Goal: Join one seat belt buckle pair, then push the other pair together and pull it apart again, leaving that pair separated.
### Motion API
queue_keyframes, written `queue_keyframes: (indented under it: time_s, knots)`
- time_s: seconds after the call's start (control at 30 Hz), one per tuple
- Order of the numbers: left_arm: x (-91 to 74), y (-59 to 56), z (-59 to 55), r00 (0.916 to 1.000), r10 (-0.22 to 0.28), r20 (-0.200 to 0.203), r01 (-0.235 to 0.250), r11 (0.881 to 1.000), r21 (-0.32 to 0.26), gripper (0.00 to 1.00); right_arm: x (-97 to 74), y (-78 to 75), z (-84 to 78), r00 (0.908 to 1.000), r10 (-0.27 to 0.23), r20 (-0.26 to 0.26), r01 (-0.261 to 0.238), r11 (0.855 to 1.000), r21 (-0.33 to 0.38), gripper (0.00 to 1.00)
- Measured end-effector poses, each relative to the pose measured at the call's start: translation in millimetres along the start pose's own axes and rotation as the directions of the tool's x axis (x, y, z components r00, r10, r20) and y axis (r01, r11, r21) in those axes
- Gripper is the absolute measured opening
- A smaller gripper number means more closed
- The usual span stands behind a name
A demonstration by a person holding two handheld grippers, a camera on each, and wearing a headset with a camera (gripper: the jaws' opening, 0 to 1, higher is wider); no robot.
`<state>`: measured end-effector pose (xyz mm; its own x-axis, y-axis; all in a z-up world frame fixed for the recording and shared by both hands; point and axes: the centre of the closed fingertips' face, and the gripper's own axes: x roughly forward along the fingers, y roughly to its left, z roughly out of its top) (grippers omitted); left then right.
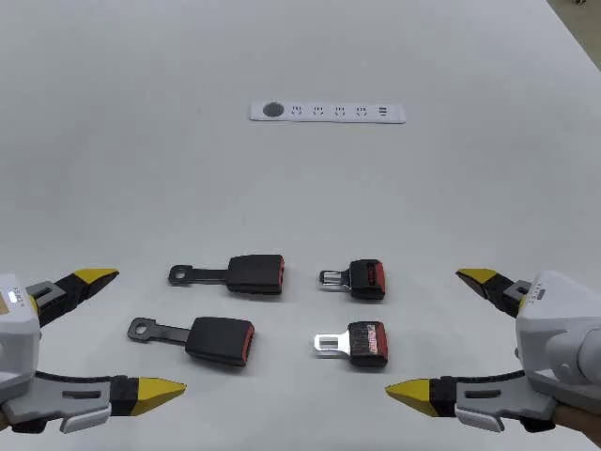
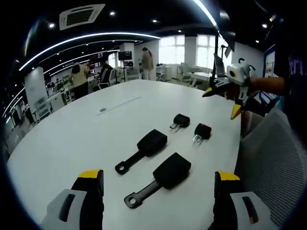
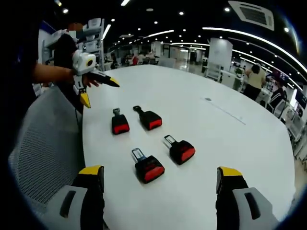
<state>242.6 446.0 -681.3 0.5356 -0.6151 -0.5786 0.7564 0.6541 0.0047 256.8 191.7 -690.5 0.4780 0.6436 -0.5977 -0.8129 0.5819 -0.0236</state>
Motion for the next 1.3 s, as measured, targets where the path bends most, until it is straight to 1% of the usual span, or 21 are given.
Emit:
queue_keyframes:
  time_s: [0.67, 0.93, 1.3]
  knots:
    - [-0.5, -2.0, 4.5, 1.0, 0.002, 0.0, -0.002, 1.0, 0.004, 0.97, -0.6, -4.6, -2.9, 1.0, -0.002, 0.004, 0.002, 1.0, -0.003, 0.99]
    - [-1.3, -0.8, 3.7, 1.0, 0.001, -0.001, -0.001, 1.0, 0.004, 0.97, -0.8, -3.2, -1.9, 1.0, 0.003, 0.008, -0.003, 1.0, -0.009, 0.98]
    - [-2.0, 3.7, -0.9, 1.0, 0.002, -0.005, -0.002, 1.0, 0.006, 0.97, -0.9, -4.3, -2.1, 1.0, 0.002, 0.005, -0.002, 1.0, -0.015, 0.98]
